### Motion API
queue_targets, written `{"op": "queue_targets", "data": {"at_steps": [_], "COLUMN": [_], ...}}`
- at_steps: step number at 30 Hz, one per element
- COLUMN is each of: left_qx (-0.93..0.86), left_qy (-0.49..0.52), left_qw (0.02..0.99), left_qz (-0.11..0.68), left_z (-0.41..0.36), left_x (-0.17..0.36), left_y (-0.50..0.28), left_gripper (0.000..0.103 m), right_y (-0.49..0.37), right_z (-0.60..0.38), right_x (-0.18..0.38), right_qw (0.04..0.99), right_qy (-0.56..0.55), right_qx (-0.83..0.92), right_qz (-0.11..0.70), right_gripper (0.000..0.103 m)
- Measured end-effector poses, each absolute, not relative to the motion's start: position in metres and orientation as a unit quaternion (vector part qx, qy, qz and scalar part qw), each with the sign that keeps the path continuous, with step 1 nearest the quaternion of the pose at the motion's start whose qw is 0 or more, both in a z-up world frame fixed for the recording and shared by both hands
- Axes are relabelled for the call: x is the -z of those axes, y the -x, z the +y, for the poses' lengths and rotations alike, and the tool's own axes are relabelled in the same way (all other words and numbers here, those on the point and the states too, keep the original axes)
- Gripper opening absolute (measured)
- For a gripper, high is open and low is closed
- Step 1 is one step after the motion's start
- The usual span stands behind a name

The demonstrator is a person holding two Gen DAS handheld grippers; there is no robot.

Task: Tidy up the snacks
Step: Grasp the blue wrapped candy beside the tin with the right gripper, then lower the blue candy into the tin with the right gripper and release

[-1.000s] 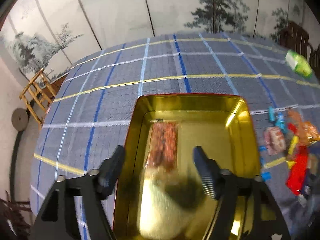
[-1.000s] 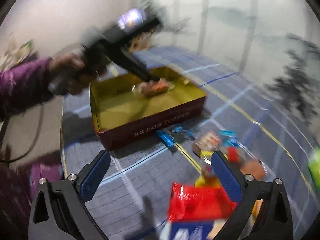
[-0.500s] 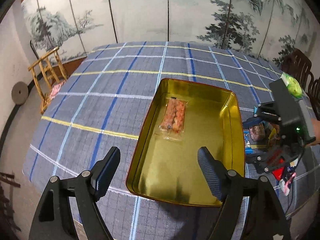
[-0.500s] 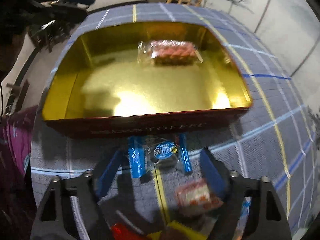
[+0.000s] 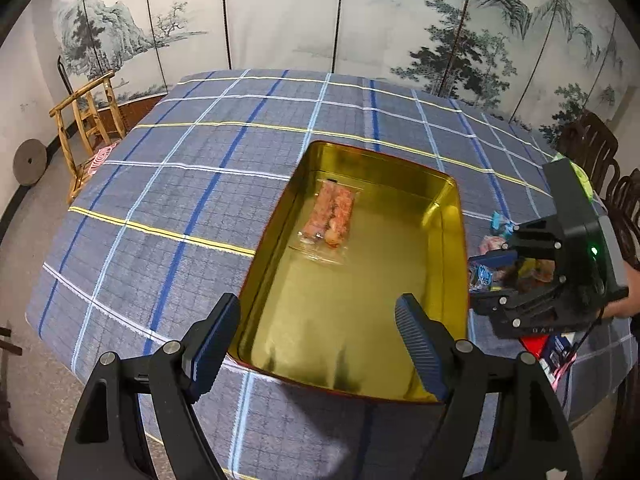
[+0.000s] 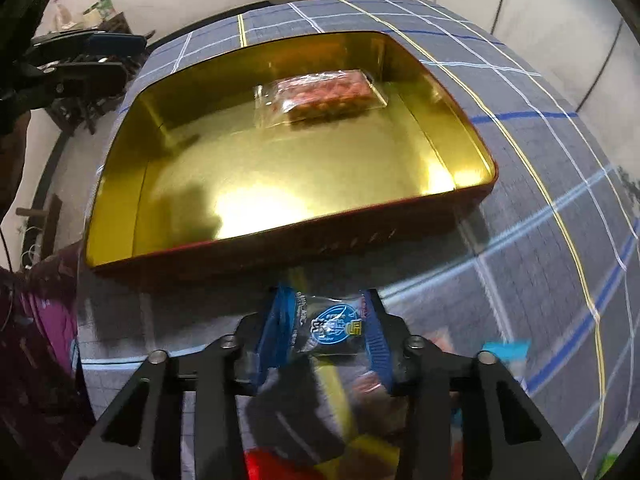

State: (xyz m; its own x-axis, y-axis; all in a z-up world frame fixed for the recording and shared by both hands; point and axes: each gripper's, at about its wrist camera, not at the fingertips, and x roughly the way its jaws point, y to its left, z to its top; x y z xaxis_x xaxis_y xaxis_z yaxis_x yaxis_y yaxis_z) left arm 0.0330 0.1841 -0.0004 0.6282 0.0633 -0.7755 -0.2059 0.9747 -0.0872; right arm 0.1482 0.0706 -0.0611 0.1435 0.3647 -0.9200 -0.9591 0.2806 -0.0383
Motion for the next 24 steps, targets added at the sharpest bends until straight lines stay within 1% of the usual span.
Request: {"op": "queue_targets", "data": {"at_steps": [4,13,17,24], "left_qx": [-0.074,-0.098,-0.104,-0.121], "left_qy": [0.078,0.045,0.038,0.018], "left_qw": [0.904,0.912,0.916,0.920], "left_qz": [0.414,0.395,0.386,0.374], "left_z": [0.175,0.159,0.155,0.160], "left_x": [-0.002,-0.003,-0.008,-0.013], "left_y": [-0.019,0.006,0.016,0.031], "left_gripper": [0.077,0.078,0.080,0.080], "right_y": [-0.120,-0.061,-0.056,-0.053], "right_z": [0.057,0.027,0.038,0.063], "right_x": [0.046,0.002,-0.009,-0.033], "right_qw": [0.713,0.784,0.798,0.810], "right_qy": [0.326,0.221,0.197,0.187], "right_qx": [-0.464,-0.451,-0.449,-0.450], "right_qz": [0.412,0.364,0.351,0.327], "right_gripper": [0.041,0.041,0.041,0.041]}}
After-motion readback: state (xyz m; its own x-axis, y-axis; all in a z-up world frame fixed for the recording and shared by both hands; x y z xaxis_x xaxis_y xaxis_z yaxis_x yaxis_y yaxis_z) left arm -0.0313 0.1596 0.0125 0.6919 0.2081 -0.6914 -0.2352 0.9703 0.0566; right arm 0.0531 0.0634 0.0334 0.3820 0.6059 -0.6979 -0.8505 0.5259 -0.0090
